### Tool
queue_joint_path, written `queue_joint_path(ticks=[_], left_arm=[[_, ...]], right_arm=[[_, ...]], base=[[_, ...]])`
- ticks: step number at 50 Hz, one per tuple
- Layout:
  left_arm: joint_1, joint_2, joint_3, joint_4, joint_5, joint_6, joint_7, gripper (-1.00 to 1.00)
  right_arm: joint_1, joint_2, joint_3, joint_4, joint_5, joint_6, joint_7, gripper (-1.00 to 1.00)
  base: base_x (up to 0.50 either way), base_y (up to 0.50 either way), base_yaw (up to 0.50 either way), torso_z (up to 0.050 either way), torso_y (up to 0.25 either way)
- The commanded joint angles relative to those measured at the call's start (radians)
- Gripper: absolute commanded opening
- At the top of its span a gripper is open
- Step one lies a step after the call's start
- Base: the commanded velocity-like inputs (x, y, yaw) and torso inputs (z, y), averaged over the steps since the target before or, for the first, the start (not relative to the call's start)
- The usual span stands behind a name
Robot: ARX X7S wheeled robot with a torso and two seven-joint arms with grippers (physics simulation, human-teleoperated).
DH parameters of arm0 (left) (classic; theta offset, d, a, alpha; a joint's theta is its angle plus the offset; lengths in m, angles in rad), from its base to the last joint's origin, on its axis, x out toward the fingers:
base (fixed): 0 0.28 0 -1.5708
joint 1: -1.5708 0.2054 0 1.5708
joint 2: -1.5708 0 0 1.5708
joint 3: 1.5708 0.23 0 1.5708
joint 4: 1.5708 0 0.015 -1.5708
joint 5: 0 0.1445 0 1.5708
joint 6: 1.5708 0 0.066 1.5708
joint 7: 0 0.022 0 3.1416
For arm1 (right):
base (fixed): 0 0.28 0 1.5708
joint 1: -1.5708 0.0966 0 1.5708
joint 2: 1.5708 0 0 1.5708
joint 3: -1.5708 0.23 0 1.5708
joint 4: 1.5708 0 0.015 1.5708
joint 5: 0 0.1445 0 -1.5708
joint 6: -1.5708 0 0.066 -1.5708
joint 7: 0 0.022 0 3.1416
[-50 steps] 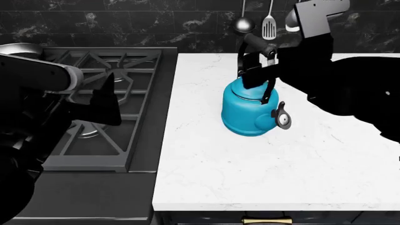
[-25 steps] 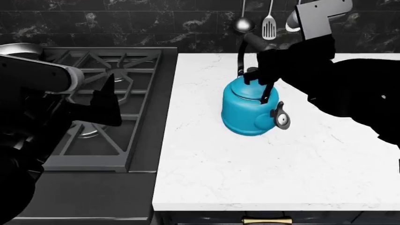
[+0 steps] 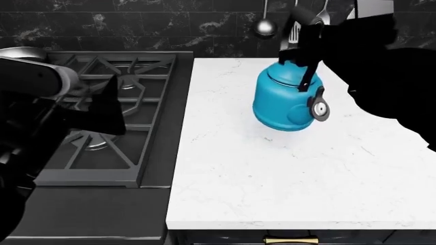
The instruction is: Pick the kettle from the counter and place it on a stove burner. Then turn the burner on.
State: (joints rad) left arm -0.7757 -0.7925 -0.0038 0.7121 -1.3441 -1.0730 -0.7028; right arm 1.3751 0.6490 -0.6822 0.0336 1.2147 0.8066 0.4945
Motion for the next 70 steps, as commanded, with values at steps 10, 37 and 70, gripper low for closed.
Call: queue_joint_path(ticks=[10,37,70], left_arm=[[-0.012,-0.02,-0.013,0.009,-0.036,-0.001,-0.023,1.0],[0.019,-0.043,-0.037,0.016,-0.043,0.02,-0.02,1.0],[0.046,-0.059,-0.045,0.016,-0.037,0.039,-0.014,1.0]], right_arm=[[0.037,0.002,0.019,-0.044,-0.047,-0.009,0.015,-1.0],[0.072,-0.048,-0.015,-0.004,-0.075,-0.007,-0.027,-1.0],[0.085,-0.097,-0.056,0.048,-0.119,-0.032,-0.09,-1.0]], base=[[0.0,0.1,0.0,0.0,0.0],[0.0,0.18,0.0,0.0,0.001],[0.0,0.18,0.0,0.0,0.001]])
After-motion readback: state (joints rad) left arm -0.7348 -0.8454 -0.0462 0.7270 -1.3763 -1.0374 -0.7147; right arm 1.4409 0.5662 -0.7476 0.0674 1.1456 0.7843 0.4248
